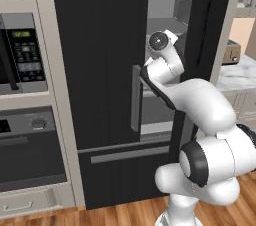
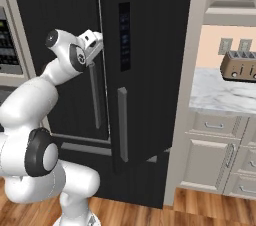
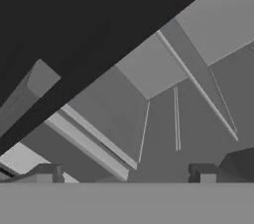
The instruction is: Open the fridge, grab two sodas, and place both sodas inside the bowl with ice on the dining counter.
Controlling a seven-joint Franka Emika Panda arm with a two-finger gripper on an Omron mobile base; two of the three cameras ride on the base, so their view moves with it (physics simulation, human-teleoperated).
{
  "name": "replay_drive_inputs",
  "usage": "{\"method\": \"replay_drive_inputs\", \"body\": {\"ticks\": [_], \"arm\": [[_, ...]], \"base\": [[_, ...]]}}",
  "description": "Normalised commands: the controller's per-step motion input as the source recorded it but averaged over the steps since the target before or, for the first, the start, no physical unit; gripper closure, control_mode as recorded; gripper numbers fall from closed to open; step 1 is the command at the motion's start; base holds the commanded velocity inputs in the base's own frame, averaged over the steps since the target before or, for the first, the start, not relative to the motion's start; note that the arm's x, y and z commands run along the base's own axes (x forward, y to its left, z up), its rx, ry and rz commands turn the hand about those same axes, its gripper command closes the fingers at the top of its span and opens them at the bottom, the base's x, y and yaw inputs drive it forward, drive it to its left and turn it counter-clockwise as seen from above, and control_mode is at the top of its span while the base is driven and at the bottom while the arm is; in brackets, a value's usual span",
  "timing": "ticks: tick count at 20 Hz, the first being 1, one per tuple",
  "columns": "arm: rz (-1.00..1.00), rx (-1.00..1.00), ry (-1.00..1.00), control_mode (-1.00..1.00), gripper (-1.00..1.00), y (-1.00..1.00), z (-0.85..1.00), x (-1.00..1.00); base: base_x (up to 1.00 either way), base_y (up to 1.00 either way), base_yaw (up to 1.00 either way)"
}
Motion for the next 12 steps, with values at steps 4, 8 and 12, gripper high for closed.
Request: {"method": "replay_drive_inputs", "body": {"ticks": [4, 8, 12], "arm": [[-0.07, -0.01, 0.00, -1.00, -1.00, -0.62, 0.00, 0.00], [-0.06, 0.00, 0.08, -1.00, -1.00, -0.66, 0.00, 0.00], [-0.06, 0.00, 0.16, -1.00, -1.00, -0.84, 0.00, -0.04]], "base": [[0.00, 0.00, 0.00], [0.00, 0.00, 0.00], [0.00, 0.00, 0.00]]}}
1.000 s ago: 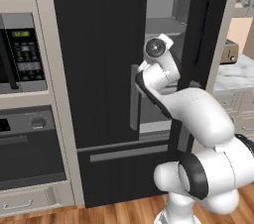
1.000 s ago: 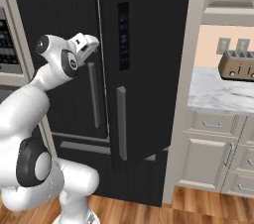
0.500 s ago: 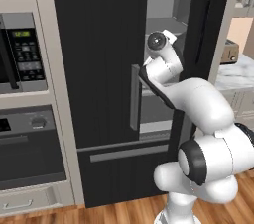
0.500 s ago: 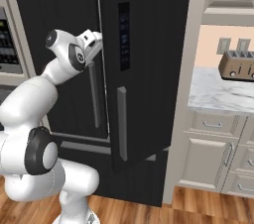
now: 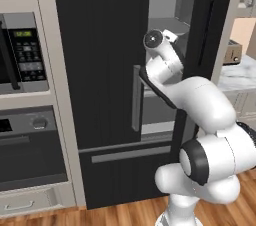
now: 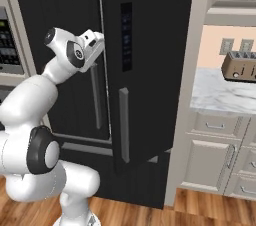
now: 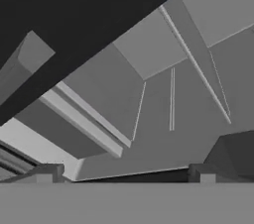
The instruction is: Open the fridge, grab two sodas, and place both sodas inside the bowl with ice on the dining counter.
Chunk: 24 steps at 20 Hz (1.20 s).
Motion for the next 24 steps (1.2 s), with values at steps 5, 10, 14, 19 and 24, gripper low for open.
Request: {"method": "replay_drive_inputs", "body": {"ticks": [5, 10, 14, 19, 24], "arm": [[-0.05, 0.00, 0.04, -1.00, -1.00, -0.96, 0.00, -0.50], [-0.04, 0.00, 0.00, -1.00, -1.00, -1.00, 0.00, -0.52], [0.00, 0.00, 0.05, -1.00, -1.00, -1.00, 0.00, 0.00], [0.00, 0.01, 0.05, -1.00, -1.00, -1.00, 0.00, -0.05], [-0.01, 0.02, 0.04, -1.00, -1.00, -1.00, 0.00, -0.28]], "base": [[0.00, 0.00, 0.00], [0.00, 0.00, 0.00], [0.00, 0.00, 0.00], [0.00, 0.00, 0.00], [0.00, 0.00, 0.00]]}}
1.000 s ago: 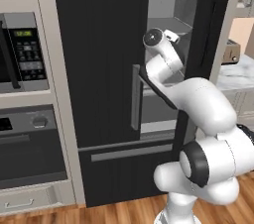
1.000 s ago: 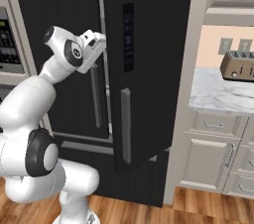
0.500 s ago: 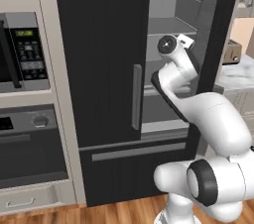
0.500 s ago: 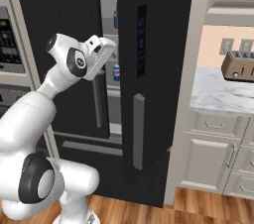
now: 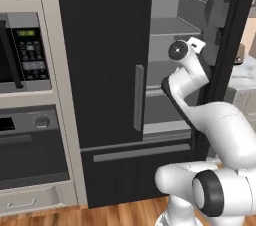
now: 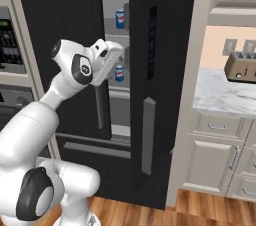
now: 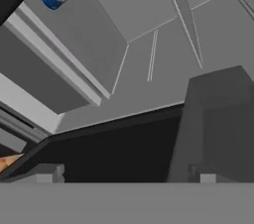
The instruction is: Open the fridge, grab two sodas, and place both sodas inside the bowl with ice on the dining counter.
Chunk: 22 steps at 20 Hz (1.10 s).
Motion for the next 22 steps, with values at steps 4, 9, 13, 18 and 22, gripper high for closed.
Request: {"method": "replay_drive_inputs", "body": {"ticks": [4, 9, 13, 18, 22], "arm": [[-0.05, 0.02, 0.08, -1.00, -1.00, -1.00, 0.02, -0.25], [-0.06, 0.02, 0.11, -1.00, -1.00, -1.00, 0.01, -0.06], [-0.07, 0.01, 0.13, -1.00, -1.00, -1.00, 0.00, 0.00], [-0.05, 0.00, 0.10, -1.00, -1.00, -0.86, 0.00, 0.00], [0.01, 0.01, -0.01, -1.00, -1.00, -0.08, -0.01, -0.30]], "base": [[0.00, 0.00, 0.00], [0.00, 0.00, 0.00], [0.00, 0.00, 0.00], [0.00, 0.00, 0.00], [0.00, 0.00, 0.00]]}}
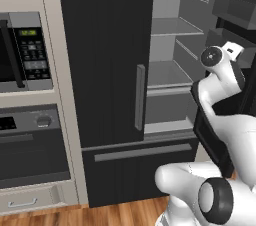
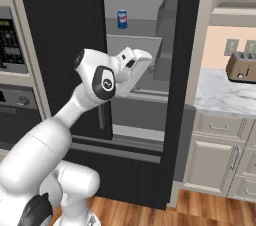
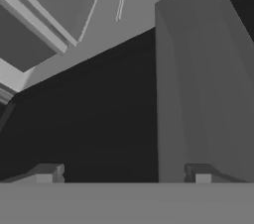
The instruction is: Open the fridge, grab two sodas, and place both sodas inside the bowl with ice on the dining counter.
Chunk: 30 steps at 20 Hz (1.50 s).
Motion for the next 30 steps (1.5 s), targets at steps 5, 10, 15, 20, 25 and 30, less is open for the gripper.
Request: {"method": "replay_drive_inputs", "body": {"ticks": [5, 10, 15, 20, 25, 30], "arm": [[0.01, 0.10, 0.00, -1.00, -1.00, 0.75, -0.12, -0.72], [0.00, 0.23, 0.00, -1.00, -1.00, 1.00, -0.23, -0.40], [0.00, 0.31, 0.00, -1.00, -1.00, 1.00, -0.17, -0.14], [0.00, 0.32, 0.07, -1.00, -1.00, 1.00, -0.11, -0.01], [0.01, 0.33, 0.13, -1.00, -1.00, 0.74, -0.02, 0.35], [0.03, 0.20, 0.04, -1.00, -1.00, 0.20, 0.00, 0.76]], "base": [[0.00, 0.00, 0.00], [0.00, 0.00, 0.00], [0.00, 0.00, 0.00], [0.00, 0.00, 0.00], [0.00, 0.00, 0.00], [0.00, 0.00, 0.00]]}}
